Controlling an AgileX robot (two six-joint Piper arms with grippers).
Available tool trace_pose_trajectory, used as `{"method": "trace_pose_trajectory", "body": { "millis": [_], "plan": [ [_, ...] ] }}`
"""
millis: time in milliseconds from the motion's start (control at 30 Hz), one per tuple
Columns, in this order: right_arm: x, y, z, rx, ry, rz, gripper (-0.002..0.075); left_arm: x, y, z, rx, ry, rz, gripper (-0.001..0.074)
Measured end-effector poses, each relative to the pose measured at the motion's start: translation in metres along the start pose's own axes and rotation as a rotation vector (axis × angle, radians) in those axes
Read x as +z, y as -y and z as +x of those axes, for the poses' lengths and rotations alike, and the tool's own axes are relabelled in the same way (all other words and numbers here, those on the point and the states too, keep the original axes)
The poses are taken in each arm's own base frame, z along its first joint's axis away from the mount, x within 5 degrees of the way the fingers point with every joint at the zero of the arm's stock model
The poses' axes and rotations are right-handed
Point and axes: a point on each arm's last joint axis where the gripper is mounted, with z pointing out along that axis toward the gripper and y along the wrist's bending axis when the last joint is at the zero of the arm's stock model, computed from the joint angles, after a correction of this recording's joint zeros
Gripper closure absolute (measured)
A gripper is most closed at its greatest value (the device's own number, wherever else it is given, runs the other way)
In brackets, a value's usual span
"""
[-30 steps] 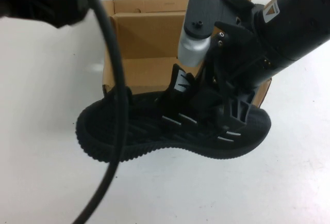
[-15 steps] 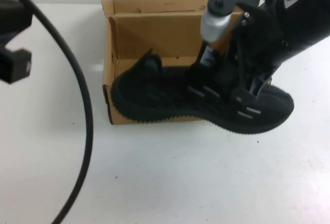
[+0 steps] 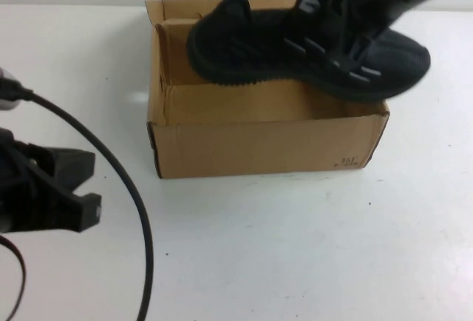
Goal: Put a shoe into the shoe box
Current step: Place the shoe in the shoe box
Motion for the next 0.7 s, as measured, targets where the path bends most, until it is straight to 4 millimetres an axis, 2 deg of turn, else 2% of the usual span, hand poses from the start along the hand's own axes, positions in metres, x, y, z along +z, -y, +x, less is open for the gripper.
{"method": "trace_pose_trajectory", "body": {
  "millis": [167, 300, 467, 700],
  "plan": [
    [0.02, 0.021, -0.021, -0.03, 0.007, 0.037, 0.0704, 0.009, 0.006, 0.012, -0.123, -0.013, 0.07, 0.0736],
    [0.047, 0.034, -0.033, -0.062, 0.014, 0.044, 0.0704, 0.012, 0.006, 0.016, -0.137, -0.021, 0.077, 0.0736],
    [0.099, 0.042, -0.035, -0.063, -0.008, 0.029, 0.0704, 0.012, 0.006, 0.016, -0.137, -0.021, 0.077, 0.0736],
    [0.178, 0.042, -0.017, -0.054, -0.049, 0.013, 0.0704, 0.012, 0.006, 0.016, -0.139, -0.021, 0.078, 0.0736]
  ]
}}
